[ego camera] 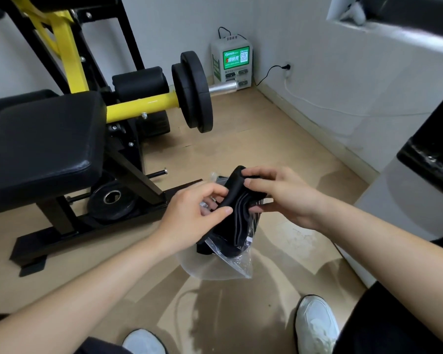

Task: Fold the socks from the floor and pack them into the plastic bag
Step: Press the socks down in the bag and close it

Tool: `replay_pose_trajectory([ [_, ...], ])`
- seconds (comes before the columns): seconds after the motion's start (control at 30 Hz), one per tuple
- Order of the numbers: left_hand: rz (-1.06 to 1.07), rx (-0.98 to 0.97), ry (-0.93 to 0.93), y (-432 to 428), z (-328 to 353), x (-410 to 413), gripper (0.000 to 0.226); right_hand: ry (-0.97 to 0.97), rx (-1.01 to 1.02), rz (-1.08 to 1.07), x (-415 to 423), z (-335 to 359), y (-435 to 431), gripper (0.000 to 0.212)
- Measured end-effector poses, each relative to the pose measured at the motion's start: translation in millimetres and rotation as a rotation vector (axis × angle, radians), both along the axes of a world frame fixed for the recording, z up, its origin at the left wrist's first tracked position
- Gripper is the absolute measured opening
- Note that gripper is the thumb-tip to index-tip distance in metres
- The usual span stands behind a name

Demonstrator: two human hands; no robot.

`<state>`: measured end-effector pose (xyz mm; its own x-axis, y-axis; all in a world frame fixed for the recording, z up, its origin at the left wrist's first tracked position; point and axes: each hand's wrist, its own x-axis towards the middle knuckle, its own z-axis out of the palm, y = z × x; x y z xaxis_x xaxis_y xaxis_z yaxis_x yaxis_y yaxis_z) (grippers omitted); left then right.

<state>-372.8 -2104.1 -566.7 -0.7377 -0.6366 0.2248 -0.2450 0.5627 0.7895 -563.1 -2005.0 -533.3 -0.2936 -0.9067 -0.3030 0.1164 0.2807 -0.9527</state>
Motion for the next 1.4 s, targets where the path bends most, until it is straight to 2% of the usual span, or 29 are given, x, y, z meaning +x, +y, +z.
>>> replay_pose_trajectory([
  [0.07, -0.006, -0.059, 0.017, 5, -1, -1, 0.022, -0.049, 0.002, 0.022, 2, 0, 2, 0.029],
  [0.2, -0.087, -0.116, -0.011, 9, -1, 0, 0.031, 0.009, -0.045, -0.069, 6, -9, 3, 0.037],
  [0.3, -0.153, -0.012, 0.006, 8, 5, 1, 0.035, 0.035, -0.062, -0.068, 2, -11, 2, 0.029],
  [0.43, -0.081, 0.063, 0.076, -8, 16, 8, 0.028, 0.034, -0.103, 0.088, -7, -4, 2, 0.029],
  [0.53, -0.26, 0.32, -0.013, -14, 23, 13, 0.045, -0.08, -0.134, 0.19, -13, -2, 2, 0.036],
  [0.6, -0.37, 0.413, -0.035, -8, 26, 16, 0.054, -0.169, -0.167, 0.203, -16, -3, 1, 0.041],
  [0.7, -0.387, 0.403, -0.045, 0, 26, 19, 0.061, -0.189, -0.19, 0.139, -15, -6, -1, 0.04],
  [0.8, -0.304, 0.35, -0.065, 1, 20, 21, 0.063, -0.12, -0.183, 0.084, -8, -14, -3, 0.033],
  [0.93, -0.149, 0.236, -0.154, -6, 5, 31, 0.064, 0.117, -0.169, 0.058, 1, -35, -5, 0.023],
  [1.0, -0.017, 0.133, -0.24, -16, -4, 41, 0.064, 0.365, -0.144, 0.101, 5, -53, -7, 0.027],
  [1.13, 0.23, 0.086, -0.392, -44, -21, 69, 0.066, 0.953, -0.097, 0.457, 16, -103, -14, 0.037],
  [1.23, 0.302, 0.139, -0.43, -55, -34, 91, 0.065, 1.195, -0.015, 0.738, 33, -142, -18, 0.048],
  [1.3, 0.326, 0.154, -0.439, -55, -42, 102, 0.065, 1.445, 0.077, 0.87, 44, -161, -20, 0.058],
  [1.4, 0.296, 0.151, -0.443, -51, -57, 115, 0.064, 1.668, 0.112, 0.922, 52, -173, -33, 0.068],
])
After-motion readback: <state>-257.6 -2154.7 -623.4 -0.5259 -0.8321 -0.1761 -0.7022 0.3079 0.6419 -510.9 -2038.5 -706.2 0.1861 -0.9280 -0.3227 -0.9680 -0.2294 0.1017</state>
